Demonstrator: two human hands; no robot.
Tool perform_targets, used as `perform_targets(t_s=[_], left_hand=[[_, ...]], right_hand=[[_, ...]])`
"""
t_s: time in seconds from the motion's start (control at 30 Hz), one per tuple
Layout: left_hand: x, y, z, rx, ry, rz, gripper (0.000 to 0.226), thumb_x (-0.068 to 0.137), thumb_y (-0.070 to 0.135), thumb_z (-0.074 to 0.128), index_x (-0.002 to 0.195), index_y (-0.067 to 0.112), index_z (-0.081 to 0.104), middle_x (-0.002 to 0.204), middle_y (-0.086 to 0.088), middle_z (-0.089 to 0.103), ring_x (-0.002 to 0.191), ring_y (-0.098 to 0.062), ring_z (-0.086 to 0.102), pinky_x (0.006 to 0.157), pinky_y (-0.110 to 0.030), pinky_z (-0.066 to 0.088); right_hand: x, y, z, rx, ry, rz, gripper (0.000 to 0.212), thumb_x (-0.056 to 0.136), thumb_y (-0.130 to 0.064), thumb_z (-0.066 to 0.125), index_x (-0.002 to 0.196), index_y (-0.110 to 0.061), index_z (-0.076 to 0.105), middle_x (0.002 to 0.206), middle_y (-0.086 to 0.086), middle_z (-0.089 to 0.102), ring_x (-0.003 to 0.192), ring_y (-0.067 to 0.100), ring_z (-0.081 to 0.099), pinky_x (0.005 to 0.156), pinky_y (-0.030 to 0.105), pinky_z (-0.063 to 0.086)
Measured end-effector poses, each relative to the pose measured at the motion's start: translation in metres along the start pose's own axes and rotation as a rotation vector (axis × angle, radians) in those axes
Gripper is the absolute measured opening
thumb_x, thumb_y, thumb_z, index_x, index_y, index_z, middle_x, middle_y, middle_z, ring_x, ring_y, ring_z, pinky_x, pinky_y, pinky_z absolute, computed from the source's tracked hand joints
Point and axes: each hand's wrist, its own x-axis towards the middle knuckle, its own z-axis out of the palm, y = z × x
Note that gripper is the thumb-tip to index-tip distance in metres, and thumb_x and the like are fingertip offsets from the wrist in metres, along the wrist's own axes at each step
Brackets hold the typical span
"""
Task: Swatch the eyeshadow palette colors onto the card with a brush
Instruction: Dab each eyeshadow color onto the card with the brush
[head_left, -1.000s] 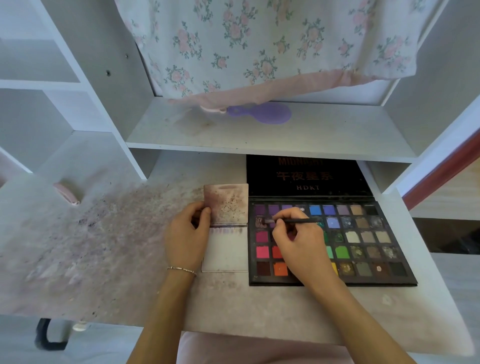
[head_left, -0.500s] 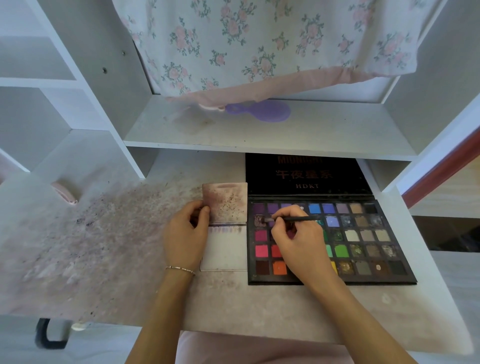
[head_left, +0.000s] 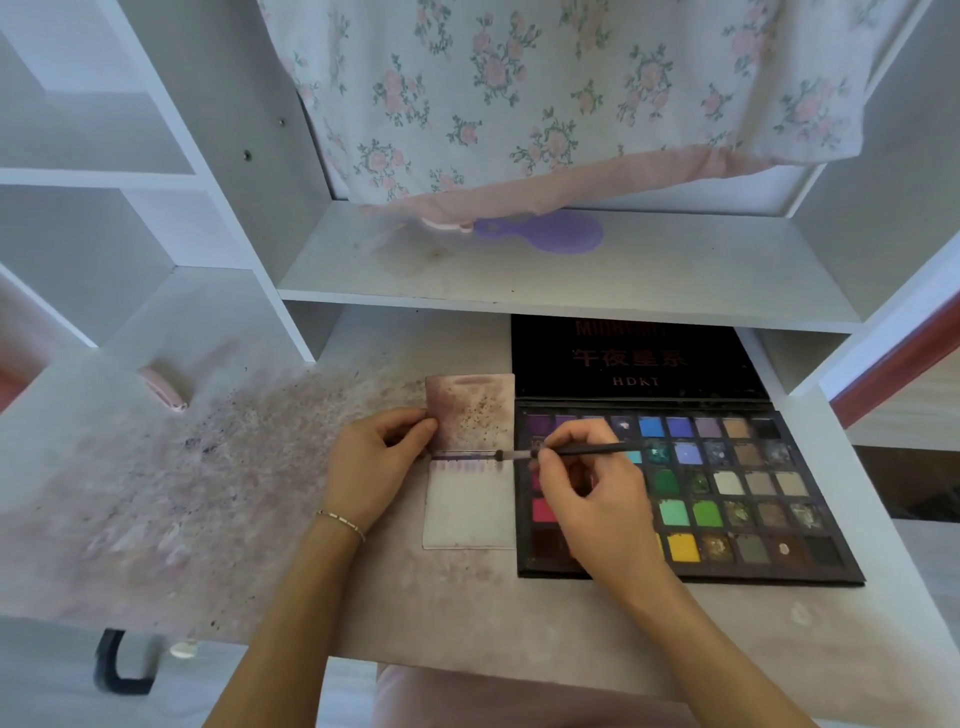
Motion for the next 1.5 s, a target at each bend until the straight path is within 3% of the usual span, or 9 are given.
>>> perform_targets(t_s=[0.17, 0.27, 0.4, 0.77, 0.97, 1.5], left_hand=[[0.000, -0.001, -0.003, 0.027, -0.015, 0.052, 0.014, 0.081, 0.010, 0.064, 0.089, 0.019, 0.071, 0.079, 0.011, 0.067, 0.063, 0.005, 0.062, 0.065, -0.008, 0.048], [-0.001, -0.001, -0.001, 0.068, 0.010, 0.065, 0.012, 0.081, 0.012, 0.064, 0.090, 0.015, 0.072, 0.081, 0.010, 0.068, 0.068, 0.001, 0.063, 0.071, -0.016, 0.051], [-0.003, 0.000, 0.000, 0.065, 0.023, 0.062, 0.012, 0.081, 0.012, 0.064, 0.089, 0.014, 0.072, 0.083, 0.006, 0.069, 0.074, -0.011, 0.065, 0.076, -0.030, 0.053], [-0.003, -0.002, 0.000, 0.101, 0.033, 0.101, 0.012, 0.081, 0.015, 0.064, 0.088, 0.020, 0.072, 0.079, 0.017, 0.066, 0.074, -0.001, 0.063, 0.074, -0.024, 0.052], [-0.003, -0.003, 0.000, 0.080, 0.033, 0.088, 0.012, 0.081, 0.015, 0.064, 0.089, 0.019, 0.072, 0.080, 0.012, 0.068, 0.074, -0.007, 0.065, 0.075, -0.028, 0.053], [-0.003, -0.001, 0.000, 0.093, 0.038, 0.087, 0.012, 0.082, 0.016, 0.064, 0.090, 0.019, 0.072, 0.078, 0.013, 0.066, 0.073, -0.010, 0.065, 0.075, -0.034, 0.054]], right_hand=[[-0.004, -0.005, 0.029, -0.043, -0.107, -0.015, 0.018, 0.084, -0.013, 0.058, 0.079, -0.028, 0.052, 0.072, -0.001, 0.063, 0.062, 0.013, 0.056, 0.056, 0.029, 0.047], [-0.004, -0.006, 0.039, -0.079, -0.116, -0.038, 0.025, 0.084, -0.011, 0.058, 0.075, -0.032, 0.050, 0.072, 0.000, 0.065, 0.064, 0.004, 0.053, 0.054, 0.016, 0.040], [-0.004, -0.005, 0.041, -0.089, -0.132, -0.029, 0.018, 0.085, -0.011, 0.058, 0.078, -0.026, 0.051, 0.072, -0.001, 0.063, 0.069, 0.003, 0.054, 0.056, 0.013, 0.041], [-0.003, -0.003, 0.042, -0.116, -0.155, -0.020, 0.019, 0.085, -0.012, 0.057, 0.077, -0.028, 0.050, 0.070, -0.006, 0.060, 0.071, 0.003, 0.053, 0.055, 0.014, 0.042], [-0.003, -0.004, 0.042, -0.130, -0.150, -0.035, 0.030, 0.085, -0.011, 0.057, 0.073, -0.035, 0.044, 0.069, -0.005, 0.060, 0.069, -0.001, 0.052, 0.056, 0.009, 0.038], [-0.003, -0.003, 0.042, -0.120, -0.179, -0.048, 0.031, 0.085, -0.011, 0.056, 0.072, -0.035, 0.043, 0.067, -0.013, 0.056, 0.070, -0.004, 0.053, 0.057, 0.007, 0.039]])
